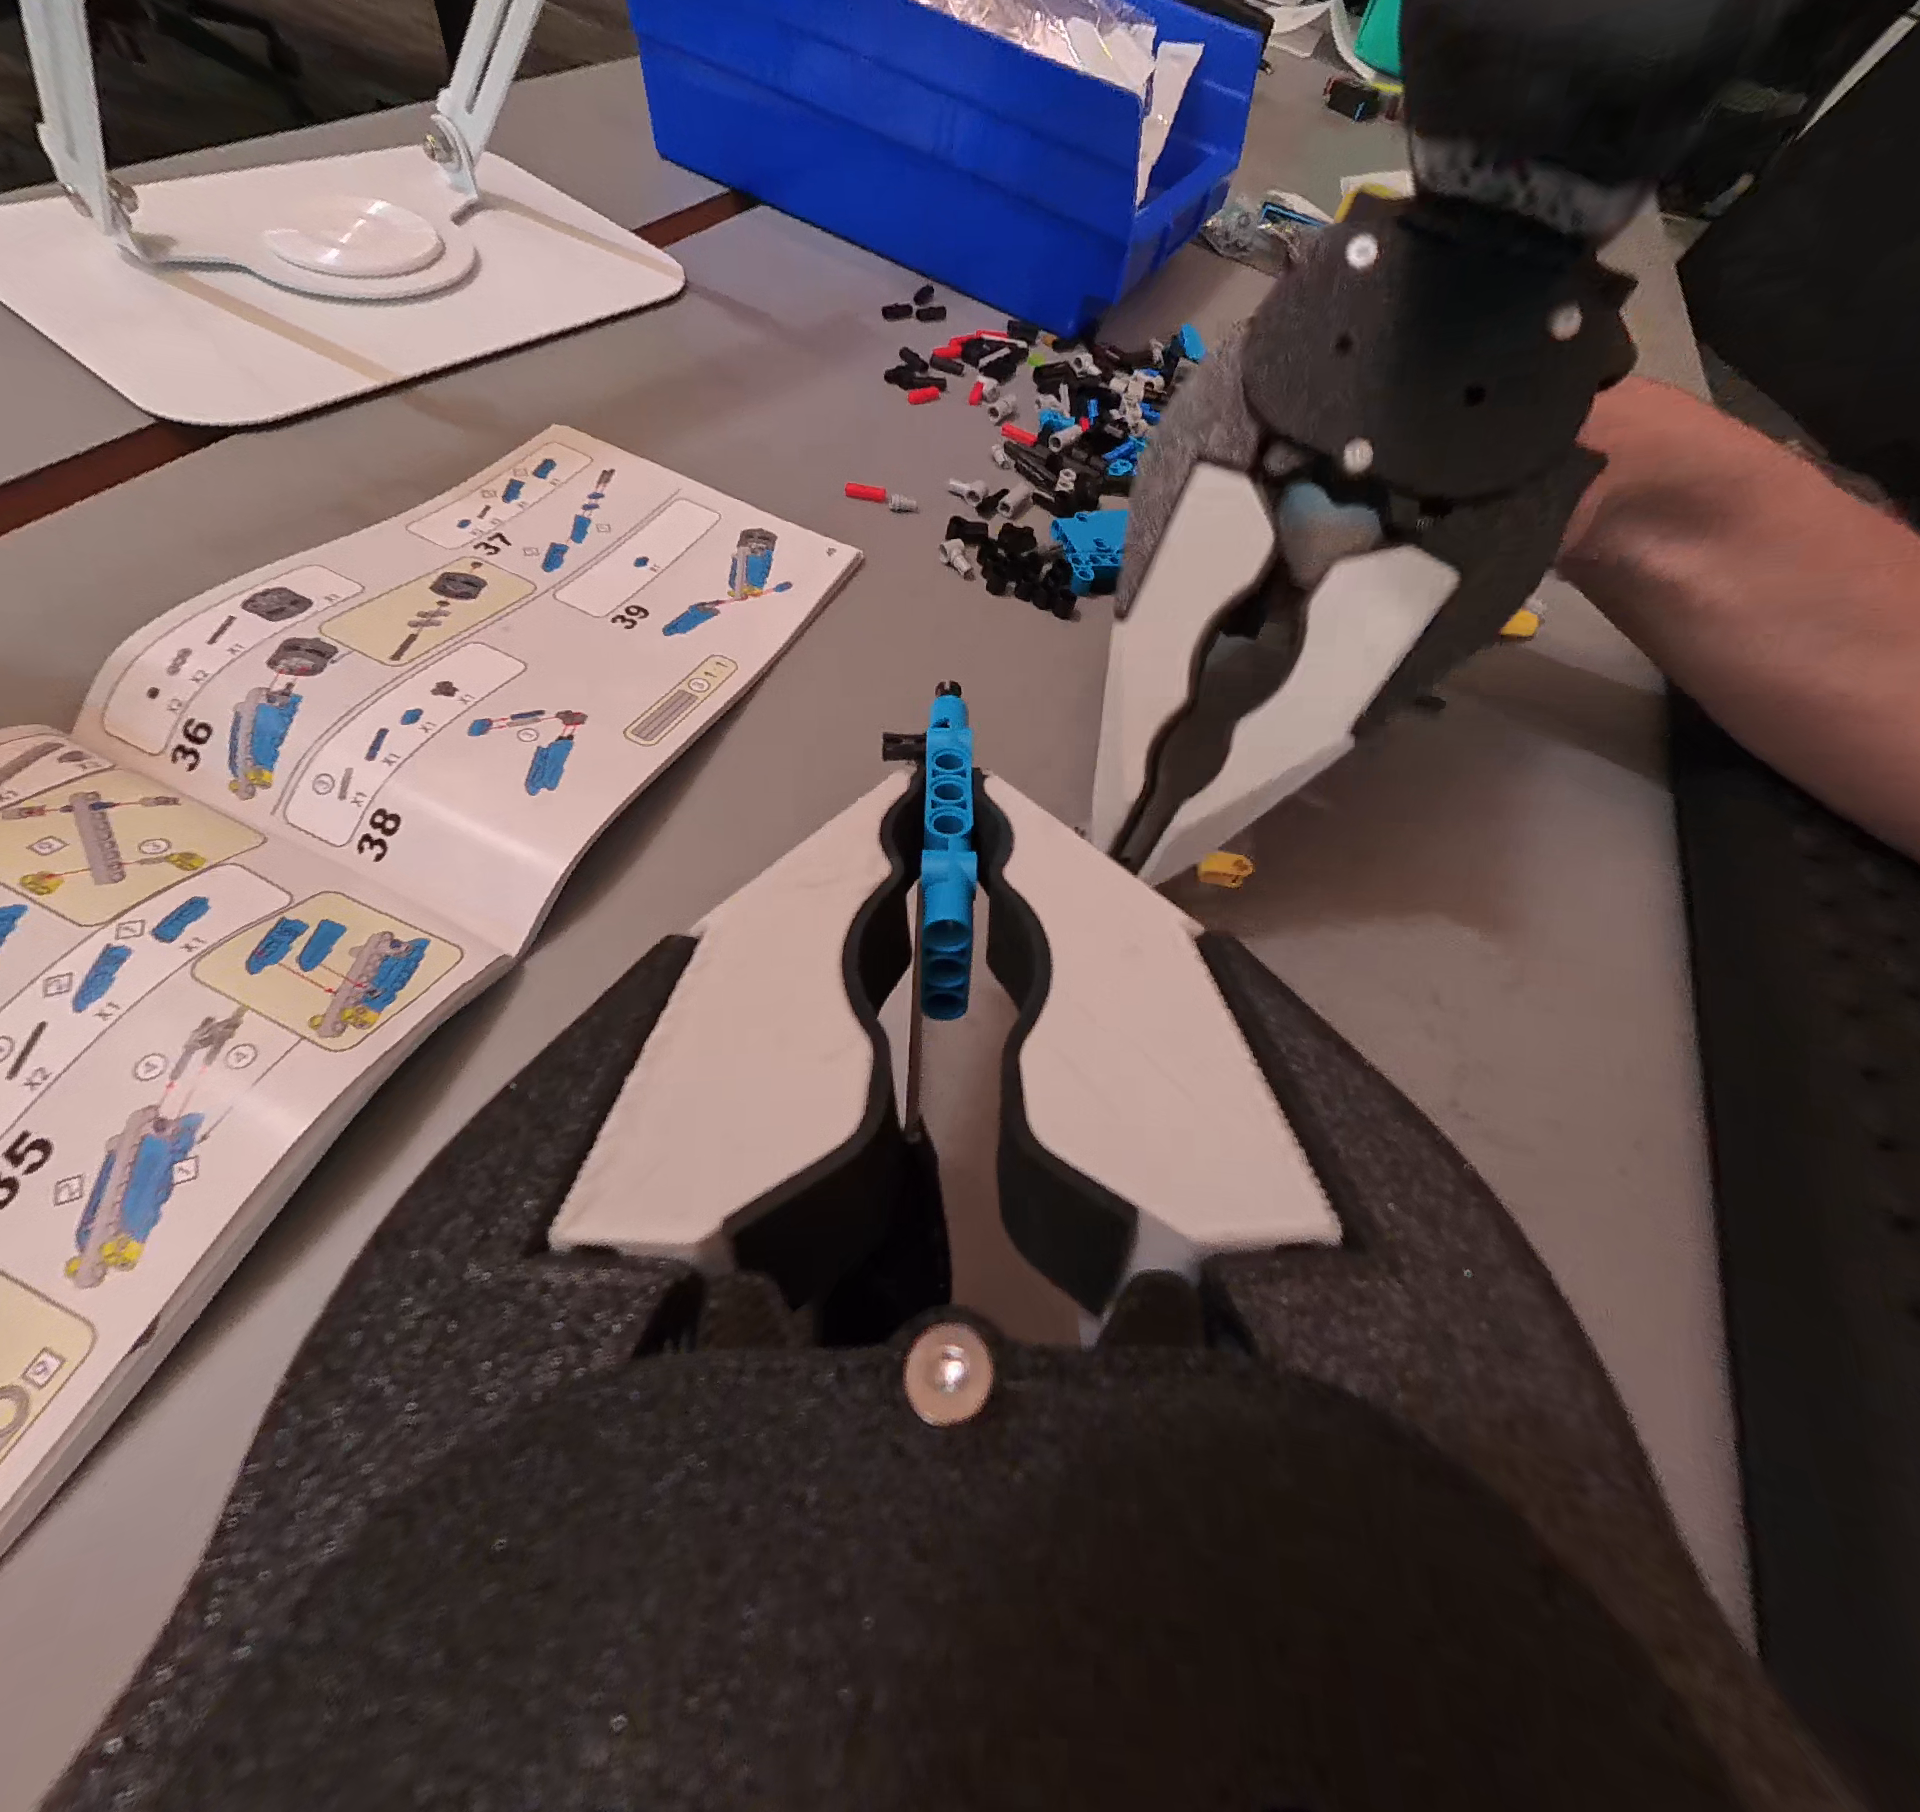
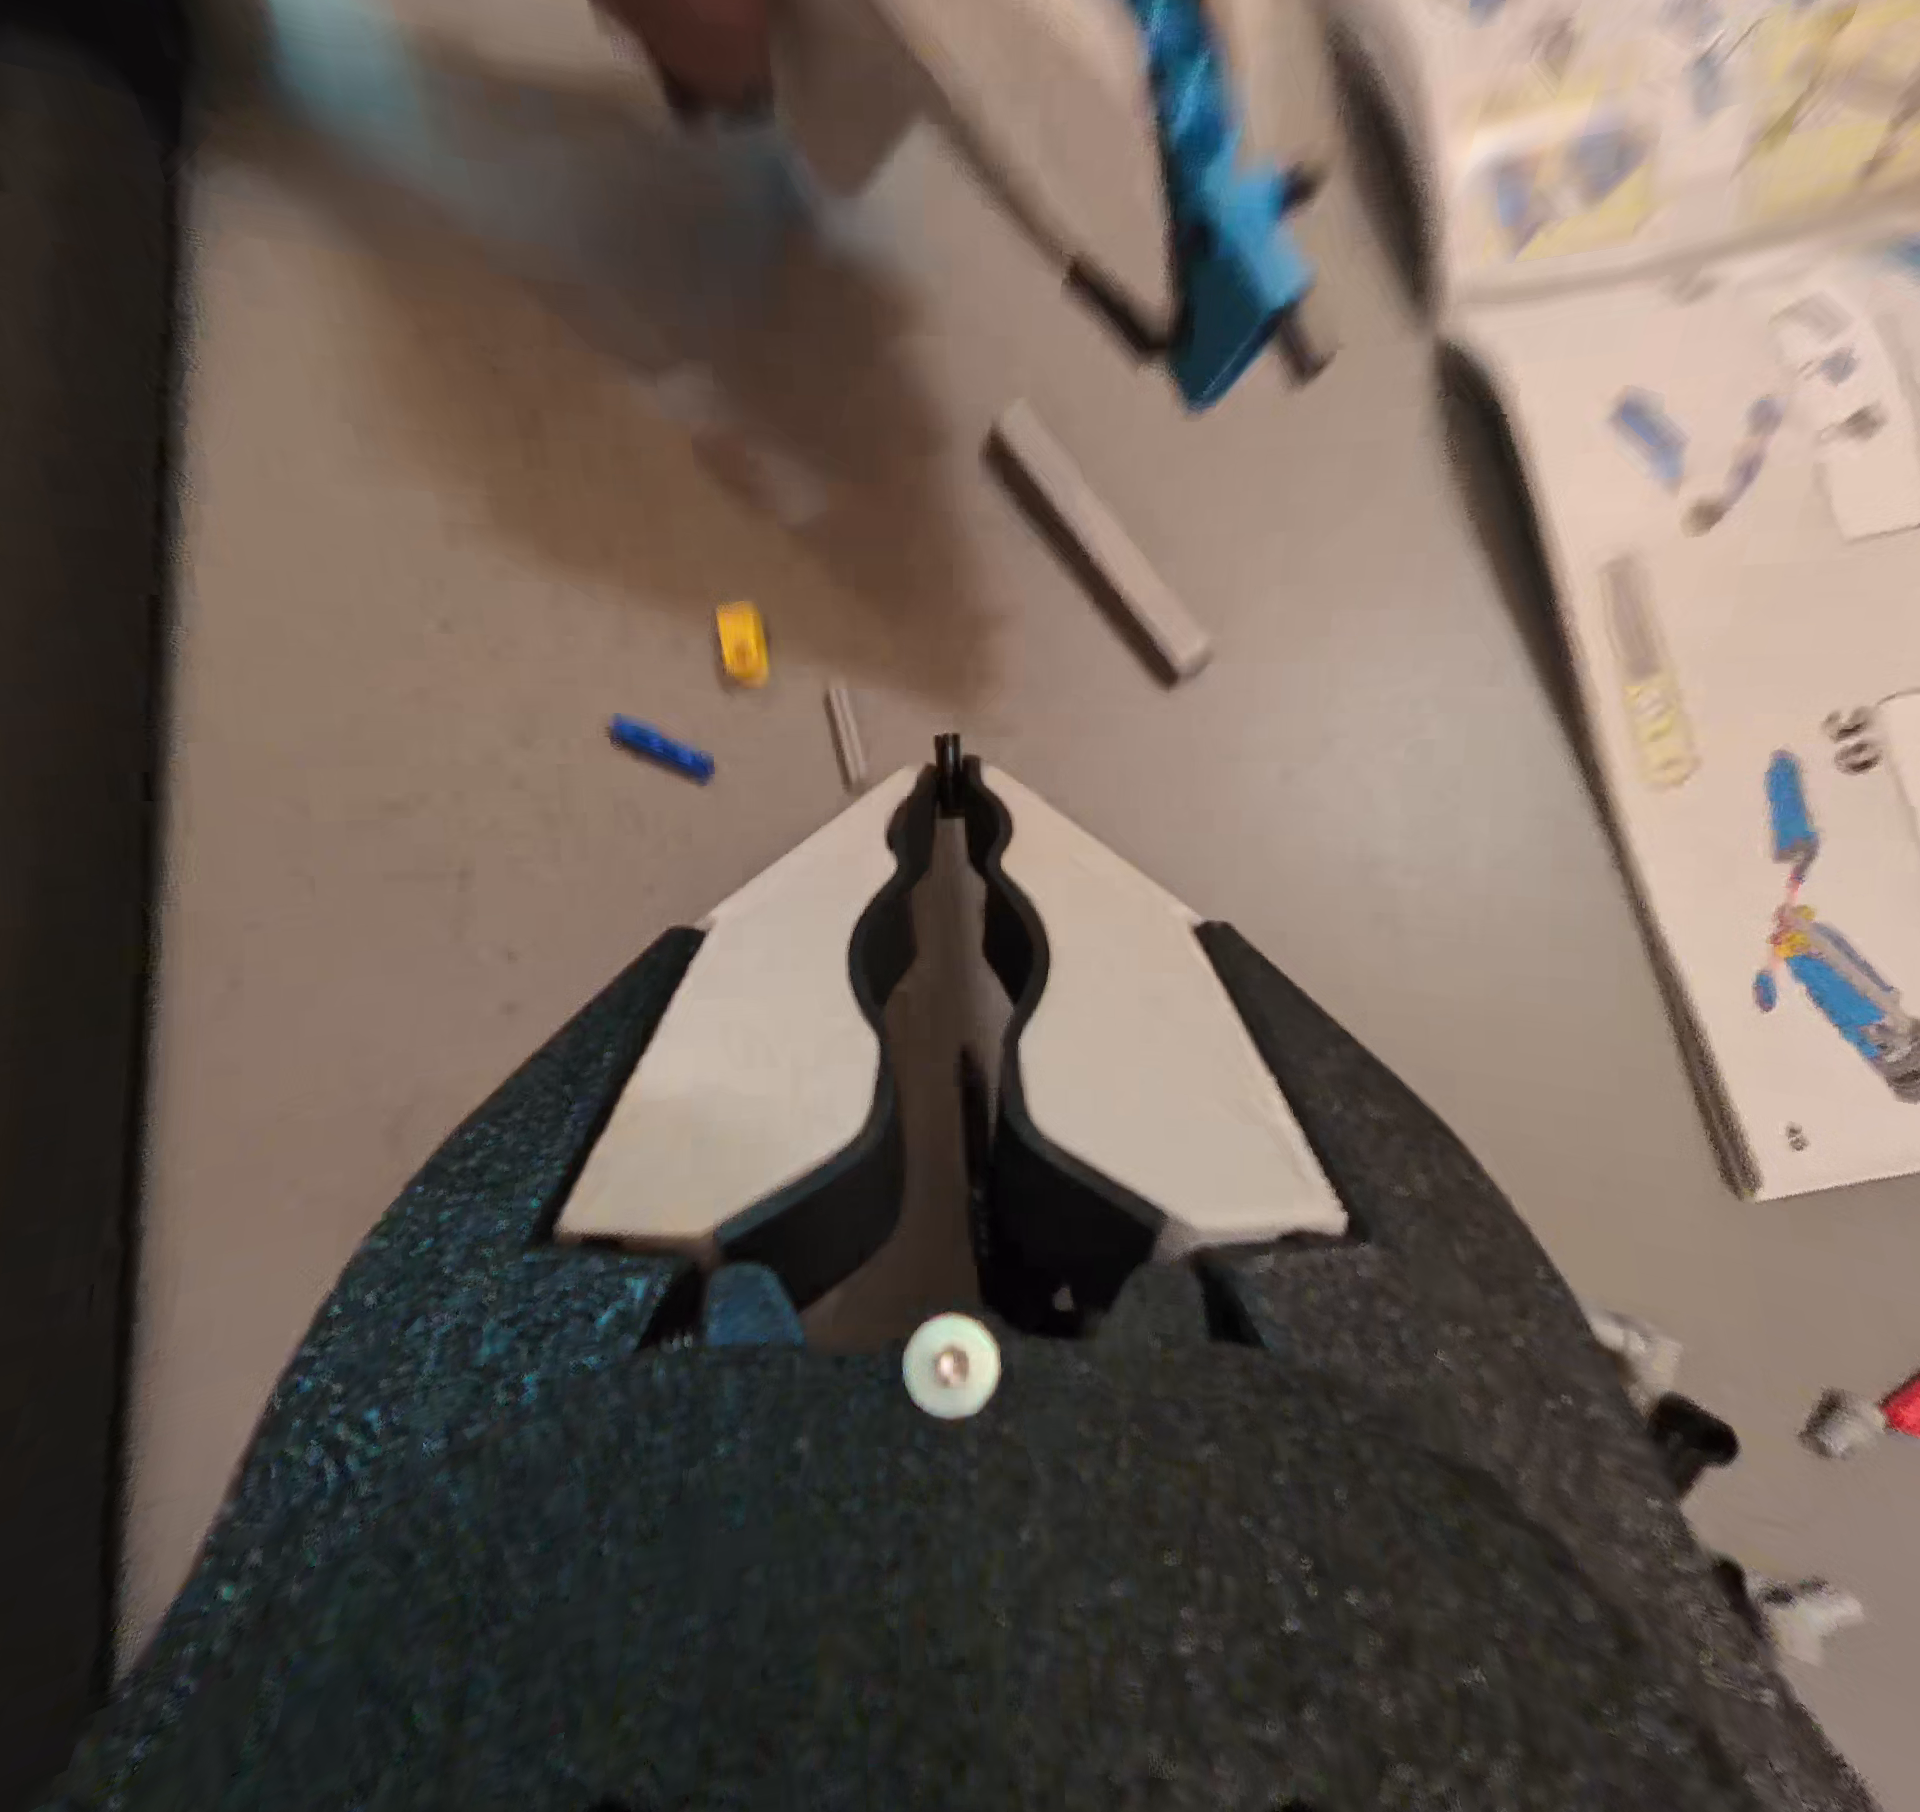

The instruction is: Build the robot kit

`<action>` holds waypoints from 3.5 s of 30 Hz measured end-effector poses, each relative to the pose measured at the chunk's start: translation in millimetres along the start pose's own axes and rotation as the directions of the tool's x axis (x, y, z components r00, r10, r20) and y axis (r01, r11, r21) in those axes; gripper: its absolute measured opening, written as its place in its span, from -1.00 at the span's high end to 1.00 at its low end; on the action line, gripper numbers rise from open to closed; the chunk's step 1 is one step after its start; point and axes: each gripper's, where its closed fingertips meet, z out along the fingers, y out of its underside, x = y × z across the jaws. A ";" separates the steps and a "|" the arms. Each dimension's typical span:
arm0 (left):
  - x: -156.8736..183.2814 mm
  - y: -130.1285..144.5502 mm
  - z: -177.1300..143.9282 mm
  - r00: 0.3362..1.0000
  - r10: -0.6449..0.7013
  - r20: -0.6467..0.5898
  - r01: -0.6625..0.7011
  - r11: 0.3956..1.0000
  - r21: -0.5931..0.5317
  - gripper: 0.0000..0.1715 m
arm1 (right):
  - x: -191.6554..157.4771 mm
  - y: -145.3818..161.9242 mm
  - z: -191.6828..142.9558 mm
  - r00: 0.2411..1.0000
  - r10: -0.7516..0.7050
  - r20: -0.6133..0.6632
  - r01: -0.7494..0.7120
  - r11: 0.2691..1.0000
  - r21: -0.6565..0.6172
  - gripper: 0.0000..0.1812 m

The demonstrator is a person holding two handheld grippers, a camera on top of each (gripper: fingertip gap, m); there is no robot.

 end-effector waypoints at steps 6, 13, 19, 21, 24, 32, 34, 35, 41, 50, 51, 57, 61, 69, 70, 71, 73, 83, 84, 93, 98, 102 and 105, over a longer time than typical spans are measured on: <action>3.5 -23.5 -6.1 0.996 0.065 0.066 -0.072 0.991 0.114 0.93 | 20.8 -75.7 -41.9 0.986 0.160 0.054 -0.166 0.855 0.491 0.95; 6.0 -35.3 -13.3 0.996 0.063 0.060 -0.073 0.981 0.179 0.93 | 14.8 -91.0 -38.3 0.967 0.197 0.164 -0.255 0.789 0.559 0.95; 0.8 -38.0 -14.5 0.968 0.175 0.181 -0.205 0.965 0.163 0.94 | 18.0 -96.9 -35.5 0.929 0.281 0.240 -0.369 0.734 0.570 0.95; -0.8 -36.2 -13.9 0.940 0.248 0.233 -0.282 0.952 0.123 0.93 | 19.4 -96.0 -33.2 0.906 0.320 0.277 -0.422 0.715 0.558 0.95; -2.2 -33.0 -13.1 0.901 0.335 0.275 -0.366 0.928 0.067 0.94 | 20.0 -93.8 -30.3 0.894 0.340 0.292 -0.448 0.711 0.543 0.95; -0.4 -22.3 -8.5 0.904 0.364 0.224 -0.377 0.926 0.016 0.94 | 18.2 -84.1 -22.7 0.890 0.354 0.288 -0.455 0.746 0.486 0.96; 1.4 -27.5 -11.6 0.930 0.314 0.190 -0.333 0.940 0.071 0.93 | 17.2 -87.4 -25.6 0.908 0.324 0.267 -0.418 0.753 0.508 0.96; 3.6 -32.9 -14.6 0.953 0.262 0.155 -0.281 0.952 0.123 0.93 | 15.6 -91.0 -29.8 0.916 0.300 0.265 -0.398 0.749 0.529 0.96; 26.9 -76.1 -48.1 0.938 -0.115 -0.326 0.254 0.869 0.424 0.93 | 15.9 -118.3 -88.9 0.960 0.187 0.209 -0.280 0.600 0.749 0.96; 50.8 -90.0 -61.6 0.829 -0.126 -0.544 0.411 0.797 0.442 0.93 | -4.0 -133.0 -104.3 0.966 0.111 0.234 -0.256 0.554 0.793 0.97; 50.1 -89.3 -60.9 0.835 -0.126 -0.536 0.404 0.800 0.442 0.93 | -6.1 -134.1 -103.6 0.964 0.104 0.243 -0.259 0.553 0.792 0.96; 49.2 -88.4 -61.4 0.834 -0.129 -0.536 0.406 0.801 0.440 0.94 | -8.6 -135.5 -101.9 0.962 0.100 0.255 -0.266 0.554 0.789 0.96; 49.6 -89.6 -61.7 0.822 -0.141 -0.552 0.428 0.792 0.436 0.93 | -8.9 -136.0 -103.1 0.966 0.094 0.240 -0.251 0.547 0.799 0.97; 49.3 -89.7 -61.5 0.790 -0.174 -0.588 0.479 0.774 0.415 0.94 | -9.1 -136.1 -103.6 0.975 0.089 0.203 -0.218 0.554 0.804 0.96; 49.3 -89.8 -61.8 0.787 -0.174 -0.591 0.482 0.772 0.414 0.94 | -9.4 -136.4 -103.6 0.975 0.089 0.205 -0.219 0.554 0.803 0.97; 49.3 -89.6 -61.5 0.788 -0.175 -0.591 0.482 0.773 0.414 0.94 | -9.5 -136.5 -103.8 0.974 0.089 0.208 -0.222 0.555 0.802 0.96; 49.1 -89.2 -61.1 0.794 -0.173 -0.583 0.473 0.777 0.414 0.94 | -8.9 -136.0 -103.5 0.975 0.091 0.204 -0.220 0.554 0.803 0.97; 46.0 -86.6 -59.1 0.799 -0.183 -0.572 0.471 0.783 0.407 0.93 | -8.7 -135.7 -100.4 0.977 0.097 0.190 -0.211 0.573 0.792 0.97; 46.6 -86.4 -59.1 0.800 -0.181 -0.572 0.469 0.784 0.406 0.93 | -8.9 -135.4 -100.4 0.976 0.096 0.196 -0.216 0.572 0.791 0.97; 48.2 -88.5 -58.2 0.732 -0.227 -0.643 0.566 0.728 0.387 0.94 | -11.7 -135.6 -103.4 0.979 0.072 0.190 -0.197 0.562 0.803 0.97; 51.7 -90.7 -61.4 0.629 -0.254 -0.735 0.658 0.678 0.329 0.95 | -17.2 -138.4 -105.9 0.991 0.031 0.133 -0.128 0.554 0.823 0.97; 57.9 -95.9 -65.7 0.546 -0.241 -0.802 0.712 0.639 0.292 0.94 | -21.8 -142.7 -112.6 0.973 0.010 0.231 -0.208 0.478 0.853 0.97; 57.1 -99.0 -69.1 0.537 -0.230 -0.812 0.722 0.624 0.300 0.95 | -22.4 -147.7 -116.7 0.950 0.001 0.314 -0.288 0.399 0.871 0.96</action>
